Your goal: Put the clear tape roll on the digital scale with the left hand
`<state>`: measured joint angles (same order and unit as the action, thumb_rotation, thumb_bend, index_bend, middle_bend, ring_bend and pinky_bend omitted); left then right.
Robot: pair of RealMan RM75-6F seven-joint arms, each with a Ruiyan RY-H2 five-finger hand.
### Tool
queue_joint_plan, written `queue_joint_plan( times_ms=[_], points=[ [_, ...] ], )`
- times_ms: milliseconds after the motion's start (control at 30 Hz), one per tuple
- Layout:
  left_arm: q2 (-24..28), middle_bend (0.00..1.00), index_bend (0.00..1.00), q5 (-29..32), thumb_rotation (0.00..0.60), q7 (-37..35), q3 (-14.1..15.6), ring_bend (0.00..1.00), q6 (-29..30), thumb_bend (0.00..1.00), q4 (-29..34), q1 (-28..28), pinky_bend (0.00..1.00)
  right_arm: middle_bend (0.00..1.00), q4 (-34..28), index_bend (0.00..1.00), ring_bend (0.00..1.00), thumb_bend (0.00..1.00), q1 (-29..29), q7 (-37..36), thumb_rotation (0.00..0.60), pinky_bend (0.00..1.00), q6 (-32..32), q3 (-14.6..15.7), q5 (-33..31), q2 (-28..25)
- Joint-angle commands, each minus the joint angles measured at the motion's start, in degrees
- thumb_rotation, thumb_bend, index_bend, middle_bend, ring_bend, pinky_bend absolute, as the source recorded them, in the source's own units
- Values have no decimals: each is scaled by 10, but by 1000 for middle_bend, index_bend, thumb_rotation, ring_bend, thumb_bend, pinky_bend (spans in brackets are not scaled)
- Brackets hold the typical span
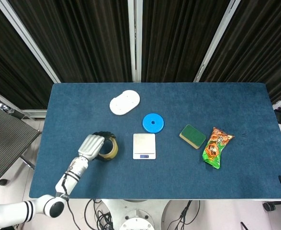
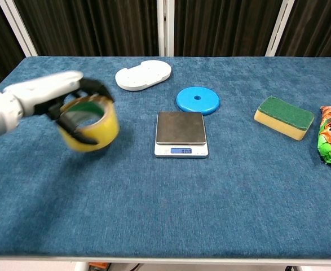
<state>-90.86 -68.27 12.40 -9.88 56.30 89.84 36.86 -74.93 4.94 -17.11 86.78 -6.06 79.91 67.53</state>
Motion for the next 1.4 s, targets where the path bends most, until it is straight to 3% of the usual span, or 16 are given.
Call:
queue_joint_plan(
  times_ms=[33,433,900,1000,1100,1267,1400],
  points=[
    [-5,414,377,0,600,14,-23,283,-20,219,22,31,563,0,2,0,0,132,0,-2,600,0,-3,0,-1,1],
    [-123,412,376,75,600,61,-78,283,-84,225,-72,148,562,0,21,0,0,133,-4,-21,600,0,-18,1,-5,5],
    [-183,350,308,75,600,39,-74,254,-76,233,-166,179,503,0,23,0,0,133,-10,-24,600,0,-29,0,-7,4],
    [-184,190,145,72,600,30,-70,134,-86,218,-174,183,404,0,21,0,0,133,-11,-20,600,0,-31,0,-8,4],
    [-183,5,4,67,600,20,-67,4,-92,202,-182,185,224,0,20,0,0,133,-11,-18,600,0,-34,0,-11,4],
    [-182,0,0,43,600,-3,-60,0,-82,191,-188,181,99,0,18,0,0,133,-12,-14,600,0,-45,1,-17,1],
    [-174,0,0,32,600,-11,-55,0,-79,188,-179,178,68,0,15,0,0,133,-13,-10,600,0,-44,1,-17,2]
  ],
)
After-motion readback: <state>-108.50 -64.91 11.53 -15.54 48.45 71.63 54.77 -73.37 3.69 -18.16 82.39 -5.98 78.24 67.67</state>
